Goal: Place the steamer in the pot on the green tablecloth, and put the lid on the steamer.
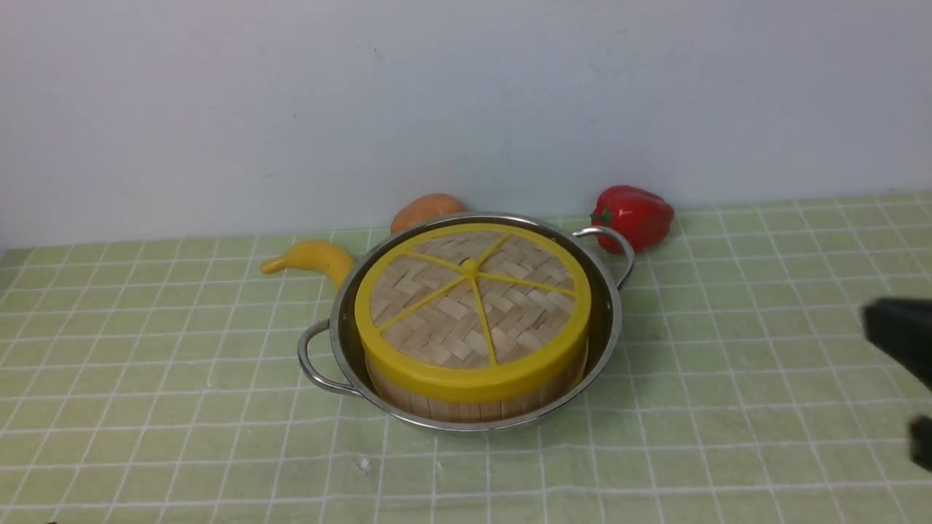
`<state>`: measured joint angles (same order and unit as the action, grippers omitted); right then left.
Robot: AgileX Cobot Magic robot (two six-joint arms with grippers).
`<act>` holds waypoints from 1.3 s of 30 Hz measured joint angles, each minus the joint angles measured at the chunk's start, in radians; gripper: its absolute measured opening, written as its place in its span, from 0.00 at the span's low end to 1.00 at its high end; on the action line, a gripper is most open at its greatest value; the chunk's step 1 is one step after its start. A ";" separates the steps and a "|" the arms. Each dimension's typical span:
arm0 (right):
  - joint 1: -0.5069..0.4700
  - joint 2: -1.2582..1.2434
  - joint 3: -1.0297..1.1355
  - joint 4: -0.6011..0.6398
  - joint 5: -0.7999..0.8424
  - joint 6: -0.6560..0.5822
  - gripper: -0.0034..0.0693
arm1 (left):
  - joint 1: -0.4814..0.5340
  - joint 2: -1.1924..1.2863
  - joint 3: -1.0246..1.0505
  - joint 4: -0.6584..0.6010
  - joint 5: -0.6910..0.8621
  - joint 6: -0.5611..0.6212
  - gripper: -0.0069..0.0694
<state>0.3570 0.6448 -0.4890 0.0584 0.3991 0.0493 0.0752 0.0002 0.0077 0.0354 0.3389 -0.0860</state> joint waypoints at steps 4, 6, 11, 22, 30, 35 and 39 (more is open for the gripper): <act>-0.132 -0.232 0.201 -0.015 -0.065 0.011 0.11 | 0.000 0.000 0.000 0.000 0.000 0.000 0.41; -0.181 -0.320 0.275 -0.034 -0.079 0.015 0.11 | 0.000 0.000 0.000 0.000 0.000 0.000 0.41; -0.275 -0.525 0.400 -0.035 -0.084 0.028 0.13 | 0.000 0.000 0.000 0.000 0.000 0.000 0.41; -0.310 -0.639 0.497 -0.009 -0.037 0.051 0.16 | 0.000 0.000 0.000 0.000 0.000 0.000 0.41; -0.310 -0.639 0.497 -0.008 -0.043 0.051 0.19 | 0.000 0.000 0.000 0.000 0.000 0.000 0.41; -0.310 -0.639 0.497 -0.008 -0.045 0.051 0.20 | 0.000 0.000 0.000 0.000 0.000 0.000 0.41; -0.310 -0.639 0.497 -0.008 -0.046 0.051 0.21 | 0.000 0.000 0.000 0.000 0.000 0.000 0.41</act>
<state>0.0468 0.0057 0.0083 0.0502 0.3530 0.1003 0.0752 0.0002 0.0077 0.0354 0.3391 -0.0860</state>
